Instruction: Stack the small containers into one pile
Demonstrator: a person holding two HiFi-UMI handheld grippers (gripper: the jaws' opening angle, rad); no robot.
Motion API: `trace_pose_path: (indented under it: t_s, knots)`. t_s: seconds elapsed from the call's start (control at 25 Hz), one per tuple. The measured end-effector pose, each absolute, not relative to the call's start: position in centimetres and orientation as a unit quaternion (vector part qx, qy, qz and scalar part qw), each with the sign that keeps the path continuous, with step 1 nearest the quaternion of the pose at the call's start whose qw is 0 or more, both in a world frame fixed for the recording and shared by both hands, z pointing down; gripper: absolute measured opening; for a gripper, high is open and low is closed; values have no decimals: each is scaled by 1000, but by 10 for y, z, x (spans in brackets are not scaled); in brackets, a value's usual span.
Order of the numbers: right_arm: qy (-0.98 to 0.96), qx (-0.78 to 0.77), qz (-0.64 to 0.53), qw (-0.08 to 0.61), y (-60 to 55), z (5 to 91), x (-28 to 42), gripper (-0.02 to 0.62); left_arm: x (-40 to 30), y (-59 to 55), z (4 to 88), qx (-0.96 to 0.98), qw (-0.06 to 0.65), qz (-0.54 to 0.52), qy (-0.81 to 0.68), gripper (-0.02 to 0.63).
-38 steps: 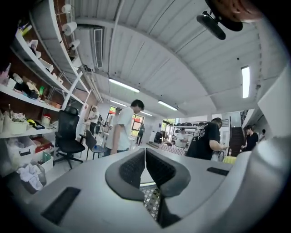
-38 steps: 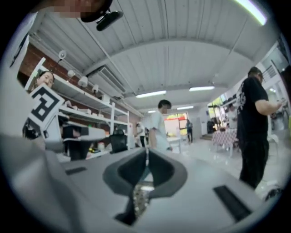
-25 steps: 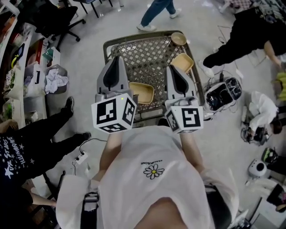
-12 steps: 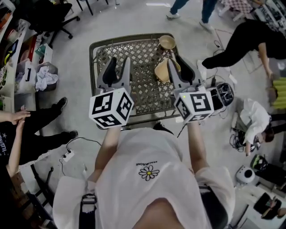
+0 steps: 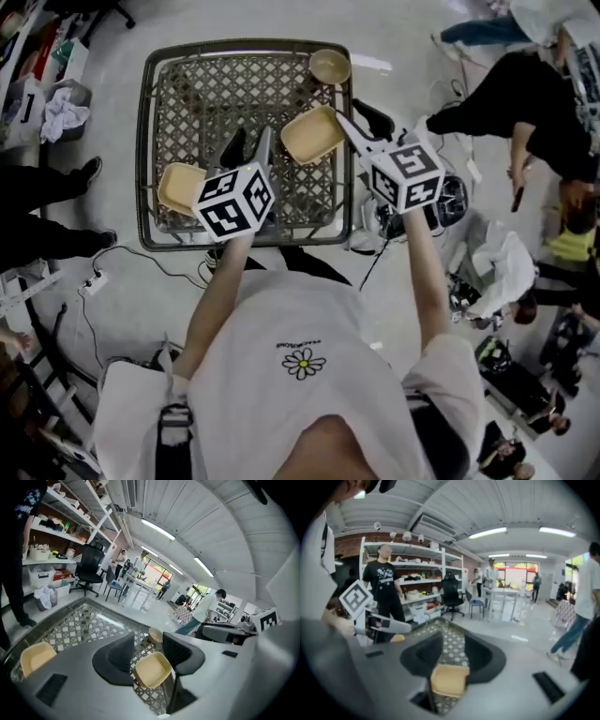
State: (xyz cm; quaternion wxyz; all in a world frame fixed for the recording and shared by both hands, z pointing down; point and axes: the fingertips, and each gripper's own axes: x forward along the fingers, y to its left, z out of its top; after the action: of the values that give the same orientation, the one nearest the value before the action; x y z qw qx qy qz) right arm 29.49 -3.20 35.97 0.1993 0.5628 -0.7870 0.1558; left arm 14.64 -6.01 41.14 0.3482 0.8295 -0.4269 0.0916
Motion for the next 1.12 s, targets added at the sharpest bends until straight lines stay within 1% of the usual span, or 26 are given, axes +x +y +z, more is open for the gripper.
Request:
trace_pose_path:
  t_s: [0.2, 0.32, 0.52, 0.64, 0.84, 0.92, 1.0, 1.08, 1.12]
  knots:
    - [-789, 519, 208, 255, -52, 450, 313, 146, 172, -61, 492, 798, 382, 143, -444, 199]
    - [-777, 496, 255, 291, -50, 508, 325, 146, 185, -48, 537, 771, 417, 176, -448, 199]
    - [-747, 483, 293, 351, -45, 580, 352, 146, 199, -31, 594, 737, 447, 229, -453, 198]
    - [-735, 482, 315, 360, -43, 605, 363, 146, 200, -23, 614, 722, 457, 249, -456, 195]
    - [-722, 480, 341, 362, -44, 624, 368, 143, 202, -21, 626, 714, 461, 267, -455, 149]
    - [-718, 485, 345, 361, -44, 627, 370, 119, 205, -21, 625, 717, 458, 271, -451, 130]
    - [-712, 492, 346, 361, -44, 627, 372, 67, 209, -21, 623, 720, 454, 275, -448, 101]
    - [-709, 497, 347, 360, -44, 626, 372, 58, 211, -19, 621, 719, 453, 277, -449, 71]
    - [-708, 499, 348, 357, -44, 626, 372, 57, 211, -19, 623, 719, 455, 274, -449, 69]
